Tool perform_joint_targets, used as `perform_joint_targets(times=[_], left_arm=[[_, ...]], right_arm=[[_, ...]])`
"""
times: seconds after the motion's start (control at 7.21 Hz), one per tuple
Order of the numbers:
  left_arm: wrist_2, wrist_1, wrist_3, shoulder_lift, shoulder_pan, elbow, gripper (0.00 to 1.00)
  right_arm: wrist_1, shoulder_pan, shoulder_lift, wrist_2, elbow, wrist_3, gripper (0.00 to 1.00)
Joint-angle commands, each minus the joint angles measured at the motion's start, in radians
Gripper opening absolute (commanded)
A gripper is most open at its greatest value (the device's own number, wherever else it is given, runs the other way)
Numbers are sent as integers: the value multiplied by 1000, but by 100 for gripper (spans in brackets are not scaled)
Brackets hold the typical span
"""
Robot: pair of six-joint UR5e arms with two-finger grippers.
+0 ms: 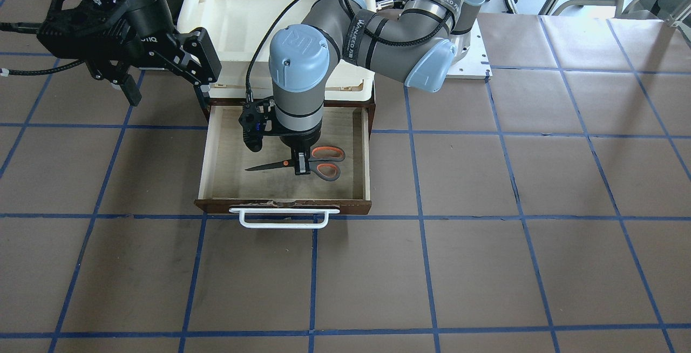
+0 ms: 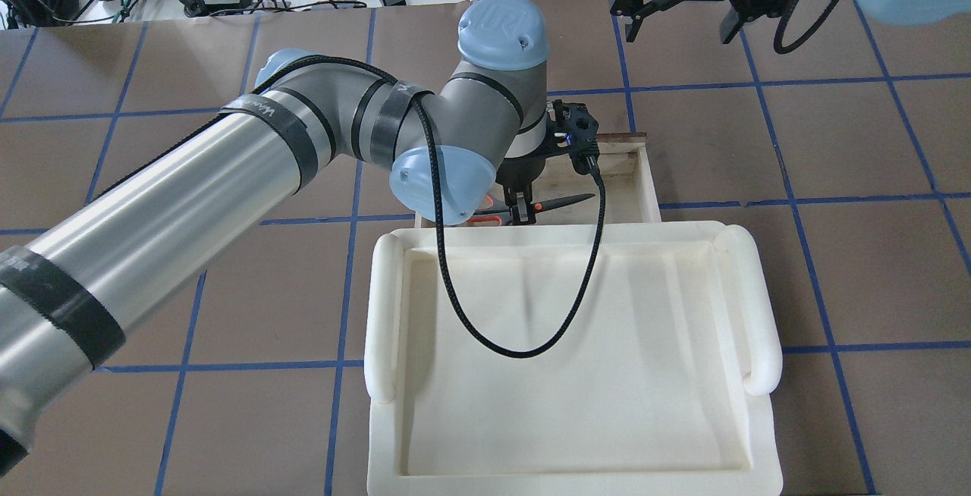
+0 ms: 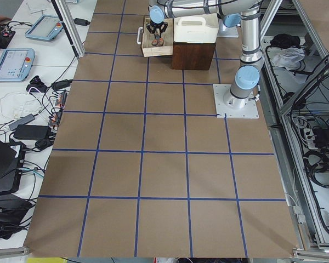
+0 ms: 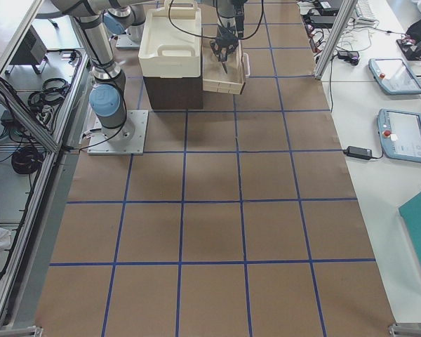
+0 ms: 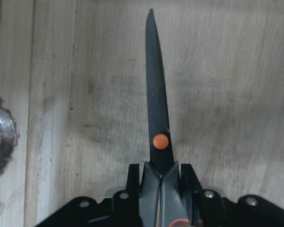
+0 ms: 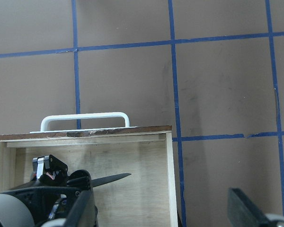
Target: Place scissors in drawer with both arms
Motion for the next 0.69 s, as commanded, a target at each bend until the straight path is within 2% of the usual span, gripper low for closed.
perform_joint_targets(times=[0.0,0.14,0.28,0.42,0.55], left_arm=[[2,0,-1,1,-1,-4,23],[4,-6,-2,13,-1,-4,47],[5,-25,-2,33,-2,-4,63],[7,-46,-31,49,-2,-2,64],[8,-78,-42,68,1,-1,70]], right_arm=[[2,2,-5,-20,0,-1,100],[0,3,-9,-31,0,-1,100],[0,3,-9,-25,0,-3,100],[0,3,-9,-19,0,-4,100],[2,3,-9,-18,0,-4,100]])
